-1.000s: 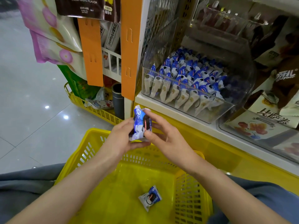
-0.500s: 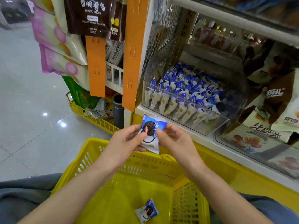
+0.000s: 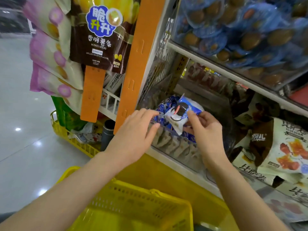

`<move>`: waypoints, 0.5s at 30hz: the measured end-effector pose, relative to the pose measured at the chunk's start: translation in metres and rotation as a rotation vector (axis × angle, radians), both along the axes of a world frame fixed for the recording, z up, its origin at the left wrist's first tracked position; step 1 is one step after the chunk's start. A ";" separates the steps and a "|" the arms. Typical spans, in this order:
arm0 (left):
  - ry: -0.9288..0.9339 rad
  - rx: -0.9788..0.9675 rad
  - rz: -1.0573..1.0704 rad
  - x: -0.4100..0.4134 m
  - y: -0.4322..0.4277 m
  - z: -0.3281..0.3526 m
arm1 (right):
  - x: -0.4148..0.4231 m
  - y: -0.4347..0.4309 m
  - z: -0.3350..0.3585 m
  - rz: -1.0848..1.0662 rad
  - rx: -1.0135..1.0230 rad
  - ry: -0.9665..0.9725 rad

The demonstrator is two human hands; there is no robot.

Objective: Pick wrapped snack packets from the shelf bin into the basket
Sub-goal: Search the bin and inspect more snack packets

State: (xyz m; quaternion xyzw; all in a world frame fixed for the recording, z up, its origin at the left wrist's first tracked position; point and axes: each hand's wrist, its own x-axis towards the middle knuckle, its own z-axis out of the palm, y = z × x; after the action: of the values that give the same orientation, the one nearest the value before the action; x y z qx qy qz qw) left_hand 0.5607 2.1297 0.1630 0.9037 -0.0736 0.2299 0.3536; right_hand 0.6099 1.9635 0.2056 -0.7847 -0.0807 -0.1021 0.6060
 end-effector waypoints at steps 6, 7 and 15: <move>-0.040 0.354 -0.046 0.034 0.007 -0.004 | 0.099 0.046 0.004 -0.074 -0.156 0.164; -0.059 0.374 -0.055 0.035 0.009 -0.006 | 0.107 0.054 -0.001 -0.068 -0.215 0.177; -0.162 0.378 -0.084 0.041 0.014 -0.010 | 0.135 0.062 -0.015 -0.014 -0.440 0.282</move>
State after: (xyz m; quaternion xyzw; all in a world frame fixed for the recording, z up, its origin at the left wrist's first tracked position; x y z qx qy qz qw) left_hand 0.6021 2.1437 0.1532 0.9287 -0.1809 0.2689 0.1801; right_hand 0.7444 2.0255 0.1908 -0.9047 -0.0102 0.0239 0.4253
